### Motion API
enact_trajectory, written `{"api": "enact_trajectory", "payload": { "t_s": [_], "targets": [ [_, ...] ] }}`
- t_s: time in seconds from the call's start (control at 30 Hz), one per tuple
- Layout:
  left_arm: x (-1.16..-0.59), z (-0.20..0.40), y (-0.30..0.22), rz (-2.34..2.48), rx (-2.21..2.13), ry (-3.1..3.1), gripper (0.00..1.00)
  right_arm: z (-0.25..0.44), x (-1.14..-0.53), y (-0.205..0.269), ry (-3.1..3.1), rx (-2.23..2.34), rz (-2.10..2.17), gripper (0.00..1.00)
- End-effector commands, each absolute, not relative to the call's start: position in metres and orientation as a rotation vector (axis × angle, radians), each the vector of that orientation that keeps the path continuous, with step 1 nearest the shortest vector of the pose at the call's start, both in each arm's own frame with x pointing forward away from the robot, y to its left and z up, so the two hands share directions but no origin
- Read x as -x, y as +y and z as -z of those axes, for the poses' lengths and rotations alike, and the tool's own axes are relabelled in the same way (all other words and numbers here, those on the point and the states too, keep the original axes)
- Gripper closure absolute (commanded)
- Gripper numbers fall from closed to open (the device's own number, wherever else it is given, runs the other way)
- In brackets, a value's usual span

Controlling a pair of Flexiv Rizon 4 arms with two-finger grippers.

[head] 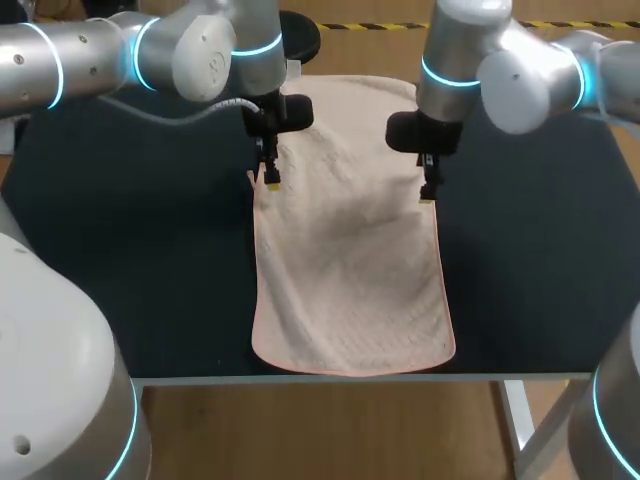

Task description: Fold the towel

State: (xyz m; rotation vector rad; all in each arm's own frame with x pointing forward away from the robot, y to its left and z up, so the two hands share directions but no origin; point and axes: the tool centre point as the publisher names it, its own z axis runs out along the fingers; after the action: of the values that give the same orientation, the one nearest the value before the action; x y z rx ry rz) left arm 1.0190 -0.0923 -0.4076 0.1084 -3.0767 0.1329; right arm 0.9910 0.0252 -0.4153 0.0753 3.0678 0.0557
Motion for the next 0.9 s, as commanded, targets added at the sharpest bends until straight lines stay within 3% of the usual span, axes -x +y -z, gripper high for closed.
{"api": "enact_trajectory", "payload": {
  "t_s": [0.03,0.9],
  "targets": [
    [-1.023,0.418,-0.093,-0.132,-0.093,-3.07,0.0,0.422,-0.998,0.029,3.08,-0.07,-0.042,0.0],
    [-1.027,0.441,-0.092,-0.12,-0.067,-3.044,0.0,0.442,-1.011,0.03,3.105,-0.124,-0.021,0.0]
  ]
}}
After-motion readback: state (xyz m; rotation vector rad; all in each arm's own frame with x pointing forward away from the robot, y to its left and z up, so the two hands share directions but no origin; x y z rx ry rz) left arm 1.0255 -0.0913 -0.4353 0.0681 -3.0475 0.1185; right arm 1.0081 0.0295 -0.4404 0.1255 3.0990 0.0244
